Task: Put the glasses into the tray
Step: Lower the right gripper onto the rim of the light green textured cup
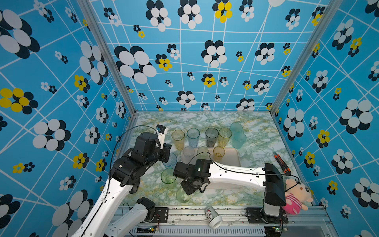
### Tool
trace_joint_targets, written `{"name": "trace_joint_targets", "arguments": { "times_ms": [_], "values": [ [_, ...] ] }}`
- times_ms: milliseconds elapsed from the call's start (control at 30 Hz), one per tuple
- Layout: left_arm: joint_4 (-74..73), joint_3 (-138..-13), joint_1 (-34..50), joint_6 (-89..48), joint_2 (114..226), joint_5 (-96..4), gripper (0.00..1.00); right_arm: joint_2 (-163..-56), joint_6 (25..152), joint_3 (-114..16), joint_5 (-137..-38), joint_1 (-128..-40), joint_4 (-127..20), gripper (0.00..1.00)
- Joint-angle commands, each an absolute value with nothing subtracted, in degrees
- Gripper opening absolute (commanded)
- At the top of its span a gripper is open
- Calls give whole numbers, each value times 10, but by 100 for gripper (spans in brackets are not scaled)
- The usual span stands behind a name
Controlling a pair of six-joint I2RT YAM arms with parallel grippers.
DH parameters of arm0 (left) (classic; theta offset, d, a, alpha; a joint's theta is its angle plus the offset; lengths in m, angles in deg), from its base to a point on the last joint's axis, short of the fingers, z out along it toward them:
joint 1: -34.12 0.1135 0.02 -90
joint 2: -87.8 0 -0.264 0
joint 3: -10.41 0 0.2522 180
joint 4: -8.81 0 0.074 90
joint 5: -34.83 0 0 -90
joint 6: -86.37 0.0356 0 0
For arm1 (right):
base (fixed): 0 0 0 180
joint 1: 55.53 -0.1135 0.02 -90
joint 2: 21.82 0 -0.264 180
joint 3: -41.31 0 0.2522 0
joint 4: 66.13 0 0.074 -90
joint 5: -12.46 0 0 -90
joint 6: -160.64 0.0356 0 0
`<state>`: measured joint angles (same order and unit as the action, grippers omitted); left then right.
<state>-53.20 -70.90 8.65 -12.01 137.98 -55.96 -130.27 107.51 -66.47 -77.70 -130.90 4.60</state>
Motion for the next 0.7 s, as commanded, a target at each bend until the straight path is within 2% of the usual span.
{"name": "trace_joint_targets", "arguments": {
  "times_ms": [0,667],
  "values": [
    [-531,-702,93,-115,1378,-549,31,-1313,1071,-679,-783,-1315,74,27],
    [-524,-693,113,-106,1379,-533,31,-1351,1068,-704,-795,-1315,86,19]
  ]
}}
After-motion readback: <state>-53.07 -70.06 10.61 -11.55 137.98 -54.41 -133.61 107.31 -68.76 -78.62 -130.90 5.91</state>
